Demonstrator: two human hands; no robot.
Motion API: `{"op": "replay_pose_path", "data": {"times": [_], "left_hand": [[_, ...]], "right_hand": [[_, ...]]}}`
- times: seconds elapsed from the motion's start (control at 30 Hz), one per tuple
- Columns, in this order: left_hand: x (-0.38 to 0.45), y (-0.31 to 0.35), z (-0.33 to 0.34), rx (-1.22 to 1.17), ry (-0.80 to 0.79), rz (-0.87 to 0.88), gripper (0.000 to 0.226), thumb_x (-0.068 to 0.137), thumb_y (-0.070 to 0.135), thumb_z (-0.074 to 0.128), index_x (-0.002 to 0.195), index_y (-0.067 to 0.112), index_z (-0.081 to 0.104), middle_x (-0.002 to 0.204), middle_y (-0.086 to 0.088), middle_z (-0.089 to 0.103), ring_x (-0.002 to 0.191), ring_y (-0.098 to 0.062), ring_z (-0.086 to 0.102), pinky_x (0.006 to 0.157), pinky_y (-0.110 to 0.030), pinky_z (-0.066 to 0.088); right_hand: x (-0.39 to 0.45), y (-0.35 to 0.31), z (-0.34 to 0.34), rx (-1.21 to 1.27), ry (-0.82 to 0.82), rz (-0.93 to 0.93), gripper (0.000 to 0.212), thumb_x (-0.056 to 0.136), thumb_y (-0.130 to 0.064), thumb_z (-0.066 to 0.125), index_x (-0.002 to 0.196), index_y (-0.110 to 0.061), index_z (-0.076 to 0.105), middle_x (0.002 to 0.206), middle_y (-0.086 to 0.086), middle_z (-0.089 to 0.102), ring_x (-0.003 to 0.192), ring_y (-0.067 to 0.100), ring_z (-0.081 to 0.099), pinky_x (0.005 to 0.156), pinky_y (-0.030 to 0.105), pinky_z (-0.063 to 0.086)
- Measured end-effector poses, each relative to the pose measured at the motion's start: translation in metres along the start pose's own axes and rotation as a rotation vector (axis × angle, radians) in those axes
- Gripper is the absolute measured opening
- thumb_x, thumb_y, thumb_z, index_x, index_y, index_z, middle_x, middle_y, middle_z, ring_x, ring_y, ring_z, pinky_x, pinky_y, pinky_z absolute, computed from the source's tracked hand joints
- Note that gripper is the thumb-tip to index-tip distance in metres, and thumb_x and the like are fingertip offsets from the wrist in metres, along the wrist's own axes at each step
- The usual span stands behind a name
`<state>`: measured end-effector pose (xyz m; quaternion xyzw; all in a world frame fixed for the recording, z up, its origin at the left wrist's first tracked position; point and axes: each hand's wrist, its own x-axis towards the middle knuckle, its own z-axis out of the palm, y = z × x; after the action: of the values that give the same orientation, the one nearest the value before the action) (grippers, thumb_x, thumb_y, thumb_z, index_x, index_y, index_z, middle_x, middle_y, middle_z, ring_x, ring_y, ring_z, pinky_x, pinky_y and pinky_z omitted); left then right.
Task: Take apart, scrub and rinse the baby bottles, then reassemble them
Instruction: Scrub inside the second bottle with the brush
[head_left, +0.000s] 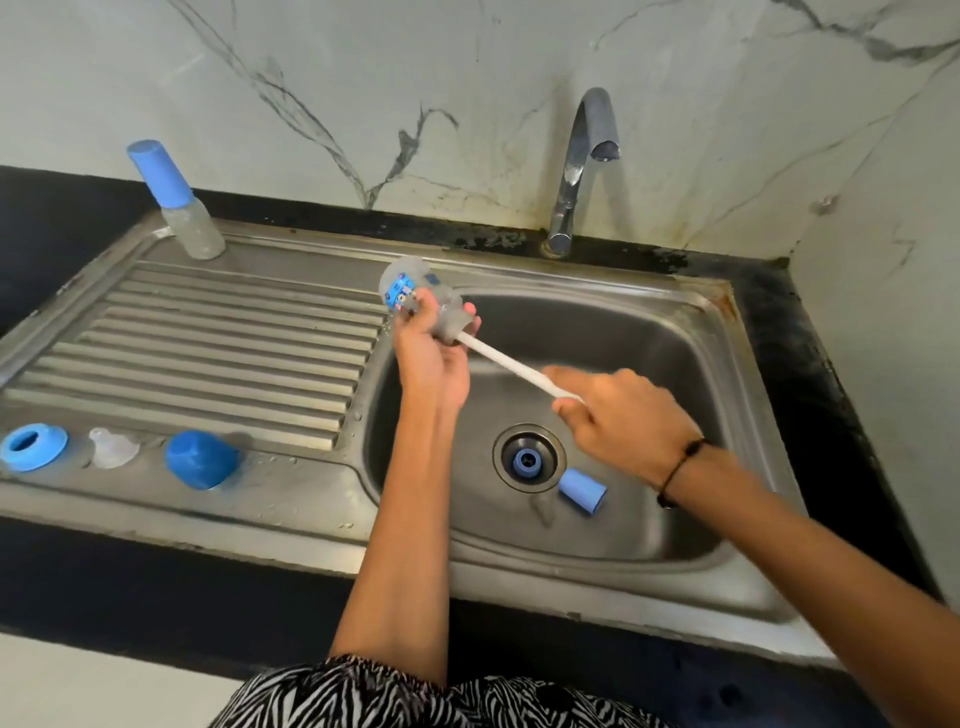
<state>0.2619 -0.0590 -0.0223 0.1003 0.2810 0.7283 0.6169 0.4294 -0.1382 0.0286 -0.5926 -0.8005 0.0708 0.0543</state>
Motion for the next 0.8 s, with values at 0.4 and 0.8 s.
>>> {"op": "replay_pose_path", "data": {"times": [0.4,0.8], "left_hand": [[-0.009,-0.003,0.009,-0.312,-0.153,-0.153,0.036,0.091,0.032,0.043,0.11,0.002,0.051,0.092,-0.017,0.057,0.073,-0.023,0.056,0.074,-0.034,0.046],[0.0,0.009,-0.005,-0.002,0.052,-0.082,0.008,0.091,0.012,0.054,0.097,0.006,0.055,0.082,-0.011,0.059,0.067,-0.022,0.059,0.066,-0.036,0.053]], "right_hand": [[0.017,-0.006,0.0,1.12,-0.379,0.328,0.026,0.098,-0.013,0.041,0.112,-0.014,0.063,0.049,0.001,0.039,0.029,0.008,0.031,0.031,0.014,0.024],[-0.004,-0.003,-0.006,-0.363,0.144,-0.13,0.041,0.09,-0.031,0.055,0.129,-0.02,0.048,0.079,0.004,0.062,0.058,0.032,0.061,0.044,0.027,0.028]]}}
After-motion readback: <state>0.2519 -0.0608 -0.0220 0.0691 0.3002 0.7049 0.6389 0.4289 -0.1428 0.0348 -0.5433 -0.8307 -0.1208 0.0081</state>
